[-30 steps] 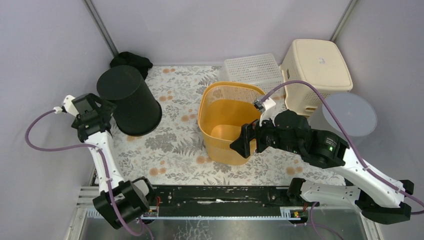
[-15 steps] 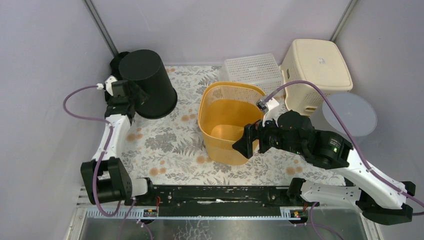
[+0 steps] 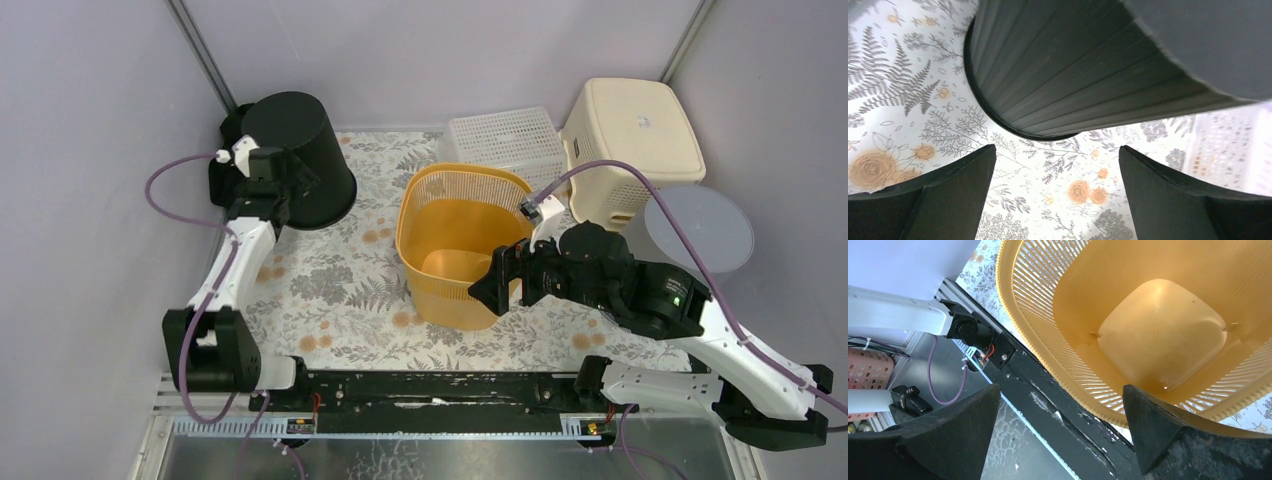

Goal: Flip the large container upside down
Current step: Move the container to the center of the board.

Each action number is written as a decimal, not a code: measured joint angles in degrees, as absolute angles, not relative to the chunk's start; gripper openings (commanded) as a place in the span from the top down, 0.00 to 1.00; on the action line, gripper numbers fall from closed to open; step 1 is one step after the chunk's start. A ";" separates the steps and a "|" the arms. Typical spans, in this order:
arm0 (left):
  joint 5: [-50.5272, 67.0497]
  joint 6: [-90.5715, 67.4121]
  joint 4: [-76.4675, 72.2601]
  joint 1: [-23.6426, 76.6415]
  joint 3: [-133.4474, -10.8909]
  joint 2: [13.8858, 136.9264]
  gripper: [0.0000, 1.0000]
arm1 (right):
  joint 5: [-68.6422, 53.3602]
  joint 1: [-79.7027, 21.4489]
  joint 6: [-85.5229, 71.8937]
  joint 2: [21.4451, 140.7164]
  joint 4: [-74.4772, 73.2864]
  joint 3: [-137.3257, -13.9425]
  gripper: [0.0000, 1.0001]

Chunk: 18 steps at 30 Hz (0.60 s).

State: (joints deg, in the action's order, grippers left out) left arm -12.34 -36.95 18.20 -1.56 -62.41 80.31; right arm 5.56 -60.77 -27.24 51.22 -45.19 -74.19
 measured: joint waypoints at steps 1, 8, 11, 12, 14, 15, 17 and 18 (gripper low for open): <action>-12.75 -37.45 18.83 -1.50 -62.39 78.70 0.00 | 5.63 -60.77 -27.29 51.05 -45.25 -74.19 0.01; -20.12 -41.69 24.45 -3.73 -61.47 67.75 0.00 | 6.44 -60.77 -27.46 49.63 -46.00 -74.19 0.01; -21.21 -44.01 25.93 -8.54 -58.72 67.59 0.00 | 6.44 -60.77 -27.44 49.21 -46.06 -74.19 0.00; -21.56 -44.82 26.61 -10.00 -57.93 68.23 0.00 | 6.46 -60.77 -27.44 49.06 -46.09 -74.17 0.00; -22.09 -46.76 27.83 -12.36 -57.32 70.26 0.00 | 6.46 -60.77 -27.44 48.82 -46.19 -74.19 0.01; -22.24 -47.46 27.88 -12.99 -57.34 71.48 0.00 | 6.46 -60.77 -27.44 48.73 -46.37 -74.19 0.00; -22.57 -49.08 27.90 -13.72 -57.74 74.56 0.01 | 6.59 -60.77 -27.44 48.49 -46.65 -74.19 0.01; -22.57 -49.67 27.90 -13.87 -58.24 76.31 0.01 | 6.66 -60.77 -27.46 48.34 -46.78 -74.19 0.01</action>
